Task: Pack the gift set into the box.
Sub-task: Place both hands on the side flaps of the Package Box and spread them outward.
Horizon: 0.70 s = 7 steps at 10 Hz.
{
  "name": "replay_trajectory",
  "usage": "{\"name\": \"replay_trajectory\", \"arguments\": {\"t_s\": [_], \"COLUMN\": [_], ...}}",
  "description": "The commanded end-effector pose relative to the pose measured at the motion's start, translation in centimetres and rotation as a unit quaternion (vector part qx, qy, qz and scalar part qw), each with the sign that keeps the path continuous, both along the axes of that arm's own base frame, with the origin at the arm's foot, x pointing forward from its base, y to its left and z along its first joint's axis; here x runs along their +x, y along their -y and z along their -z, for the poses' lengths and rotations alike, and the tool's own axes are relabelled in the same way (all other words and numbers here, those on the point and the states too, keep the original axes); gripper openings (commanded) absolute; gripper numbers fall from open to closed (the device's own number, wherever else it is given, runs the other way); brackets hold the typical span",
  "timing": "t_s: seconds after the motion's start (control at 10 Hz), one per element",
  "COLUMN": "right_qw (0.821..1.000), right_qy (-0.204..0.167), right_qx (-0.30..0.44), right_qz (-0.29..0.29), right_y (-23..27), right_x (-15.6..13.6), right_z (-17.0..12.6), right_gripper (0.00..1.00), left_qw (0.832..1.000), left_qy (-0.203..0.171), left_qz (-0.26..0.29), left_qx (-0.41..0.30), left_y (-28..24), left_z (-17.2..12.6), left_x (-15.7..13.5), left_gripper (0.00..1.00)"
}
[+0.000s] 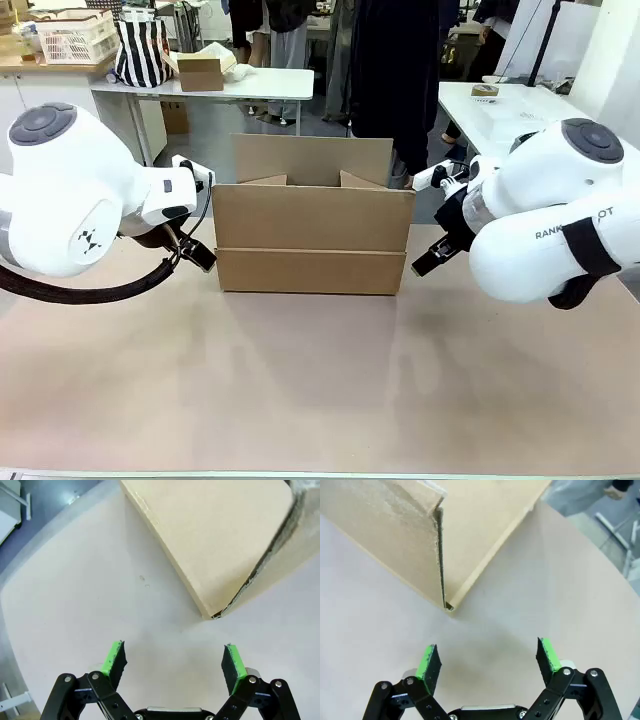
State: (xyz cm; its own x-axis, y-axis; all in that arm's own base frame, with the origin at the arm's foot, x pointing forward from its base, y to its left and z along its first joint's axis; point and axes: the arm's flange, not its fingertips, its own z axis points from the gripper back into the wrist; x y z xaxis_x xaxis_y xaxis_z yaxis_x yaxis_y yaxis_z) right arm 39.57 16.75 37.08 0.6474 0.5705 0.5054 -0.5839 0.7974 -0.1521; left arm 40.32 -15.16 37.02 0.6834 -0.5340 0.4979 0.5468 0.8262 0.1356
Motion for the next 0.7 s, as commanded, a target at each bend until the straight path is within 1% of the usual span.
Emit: {"name": "replay_trajectory", "arguments": {"t_s": [0.0,0.6], "right_qw": [1.0,1.0], "right_qy": [0.0,0.0], "right_qx": [0.0,0.0], "right_qz": [0.0,0.0], "right_y": [0.0,0.0], "right_x": [0.0,0.0], "right_z": [-0.01,-0.01], "right_gripper": [1.0,1.0], "left_qw": [1.0,1.0], "left_qy": [0.0,0.0], "left_qz": [0.0,0.0], "left_qx": [0.0,0.0], "left_y": [0.0,0.0], "left_z": [-0.01,-0.01], "left_x": [0.0,0.0], "left_gripper": [1.0,1.0]}}
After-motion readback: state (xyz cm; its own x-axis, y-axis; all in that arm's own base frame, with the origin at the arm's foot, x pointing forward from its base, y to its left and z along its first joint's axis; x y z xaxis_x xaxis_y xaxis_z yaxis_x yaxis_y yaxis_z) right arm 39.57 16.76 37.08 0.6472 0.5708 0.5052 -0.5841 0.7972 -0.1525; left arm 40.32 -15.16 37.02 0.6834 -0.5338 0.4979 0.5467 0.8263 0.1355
